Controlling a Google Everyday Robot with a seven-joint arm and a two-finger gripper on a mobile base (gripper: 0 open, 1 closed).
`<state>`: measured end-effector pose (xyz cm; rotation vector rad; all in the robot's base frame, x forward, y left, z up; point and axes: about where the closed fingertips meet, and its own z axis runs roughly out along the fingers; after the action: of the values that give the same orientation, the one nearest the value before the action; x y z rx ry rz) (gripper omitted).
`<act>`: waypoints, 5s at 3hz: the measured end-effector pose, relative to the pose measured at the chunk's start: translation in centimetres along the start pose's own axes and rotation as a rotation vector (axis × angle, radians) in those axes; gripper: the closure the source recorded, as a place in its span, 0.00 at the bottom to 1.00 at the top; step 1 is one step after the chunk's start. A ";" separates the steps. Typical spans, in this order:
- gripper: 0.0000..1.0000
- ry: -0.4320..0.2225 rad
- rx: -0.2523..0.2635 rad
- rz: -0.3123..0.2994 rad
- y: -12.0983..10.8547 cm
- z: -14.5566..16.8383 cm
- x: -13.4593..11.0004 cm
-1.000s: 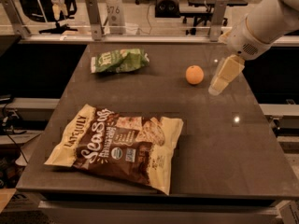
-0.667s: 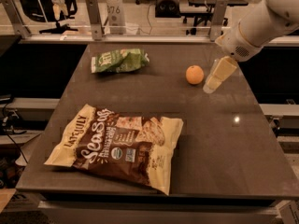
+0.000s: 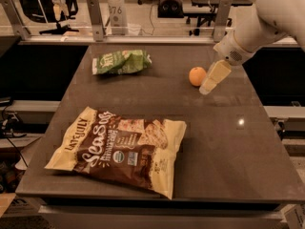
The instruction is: Move brown chip bag near orange
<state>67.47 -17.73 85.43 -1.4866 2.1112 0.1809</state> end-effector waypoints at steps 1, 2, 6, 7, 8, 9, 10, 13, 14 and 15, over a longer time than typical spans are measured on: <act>0.00 -0.014 -0.010 0.018 -0.1 1.3 -0.5; 0.15 -0.024 -0.020 0.031 -0.1 2.2 -0.9; 1.00 -0.016 -0.039 0.021 -0.2 2.7 -3.8; 1.00 -0.010 -0.054 -0.012 0.3 3.6 -6.0; 1.00 -0.009 -0.053 -0.051 1.3 4.5 -7.9; 1.00 -0.023 -0.049 -0.056 2.0 5.5 -9.3; 1.00 -0.041 -0.043 -0.047 2.5 6.5 -10.3; 0.37 -0.094 -0.055 -0.021 2.8 8.9 -12.9; 0.14 -0.100 -0.059 -0.019 2.8 9.3 -13.0; 0.00 -0.102 -0.066 -0.021 2.7 9.1 -12.6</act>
Offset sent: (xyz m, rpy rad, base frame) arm 0.0143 0.0196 -0.0157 0.0550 0.0228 -0.0221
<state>71.30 -2.57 83.55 -1.5047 2.0252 0.3150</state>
